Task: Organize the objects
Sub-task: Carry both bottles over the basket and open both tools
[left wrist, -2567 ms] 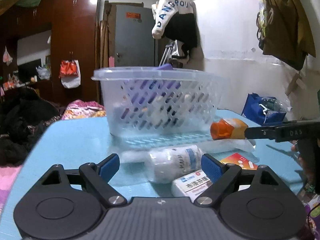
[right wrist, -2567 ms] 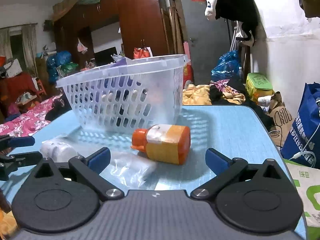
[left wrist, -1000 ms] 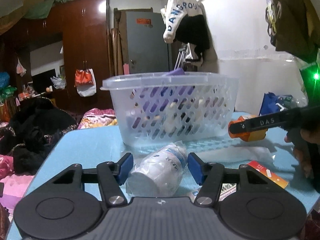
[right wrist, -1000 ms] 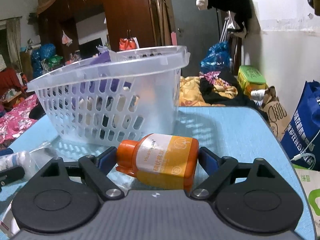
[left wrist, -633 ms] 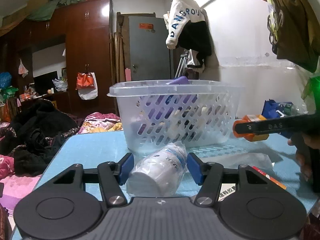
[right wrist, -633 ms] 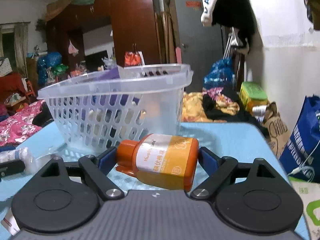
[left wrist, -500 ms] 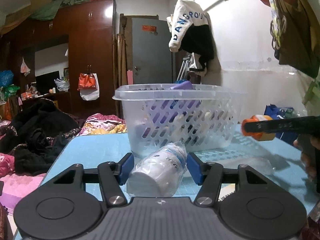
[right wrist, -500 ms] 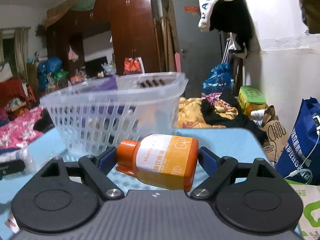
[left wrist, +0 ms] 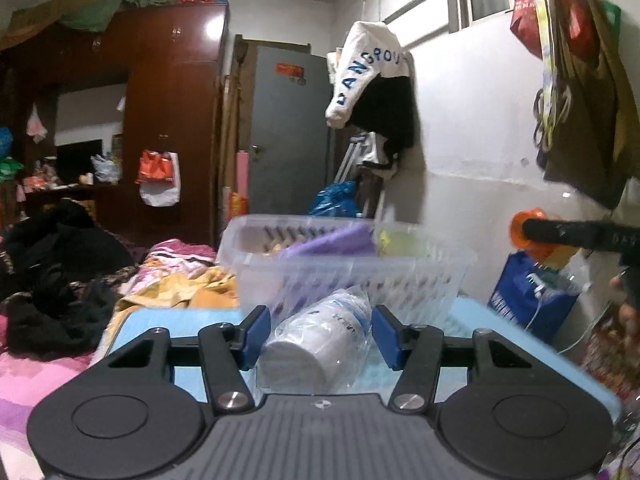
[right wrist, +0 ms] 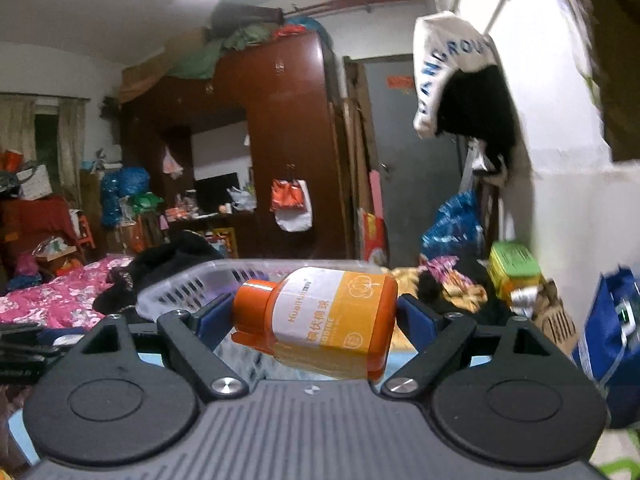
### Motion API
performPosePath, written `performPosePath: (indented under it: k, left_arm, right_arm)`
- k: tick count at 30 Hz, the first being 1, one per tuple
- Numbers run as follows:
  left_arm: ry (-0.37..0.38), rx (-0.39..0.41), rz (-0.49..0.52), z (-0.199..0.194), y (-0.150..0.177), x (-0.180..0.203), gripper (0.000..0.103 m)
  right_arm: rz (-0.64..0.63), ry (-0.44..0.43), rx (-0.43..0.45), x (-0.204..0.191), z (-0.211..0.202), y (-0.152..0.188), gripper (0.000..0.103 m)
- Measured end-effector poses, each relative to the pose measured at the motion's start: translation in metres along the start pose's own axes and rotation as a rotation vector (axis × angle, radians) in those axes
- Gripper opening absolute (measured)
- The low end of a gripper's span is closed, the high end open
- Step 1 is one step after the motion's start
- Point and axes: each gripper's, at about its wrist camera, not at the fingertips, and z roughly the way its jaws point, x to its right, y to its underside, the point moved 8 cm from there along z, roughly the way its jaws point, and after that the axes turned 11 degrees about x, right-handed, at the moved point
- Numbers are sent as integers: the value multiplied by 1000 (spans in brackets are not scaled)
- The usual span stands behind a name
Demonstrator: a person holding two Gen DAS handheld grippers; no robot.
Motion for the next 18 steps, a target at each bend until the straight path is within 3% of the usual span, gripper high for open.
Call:
performPosePath:
  k: [5,7,13,16,17,18]
  left_arm:
    - [-31,1,-4,51,-53,-7,59]
    - [-64,-33,-21,81,-62,-17,59]
    - [-81,-173,-90,149,-37,-41,59]
    - [-19,-191,-93,155,-27,-39,59]
    - [10,-190,-103,156,-25,-37,61]
    - [20,-179,-95,155,-25,-36,72]
  right_arm:
    - [-100,-20,-6,-16,53,-15,89]
    - [-142,-30,-31,-22,77,-12,89]
    - [-166,10,-152,-20,131,15,89]
    - [-151,25,-194,-14,140,29,89]
    - [-150,33,-205,-12,136,33,90]
    - [-143,42,-211,-11,138,36,90]
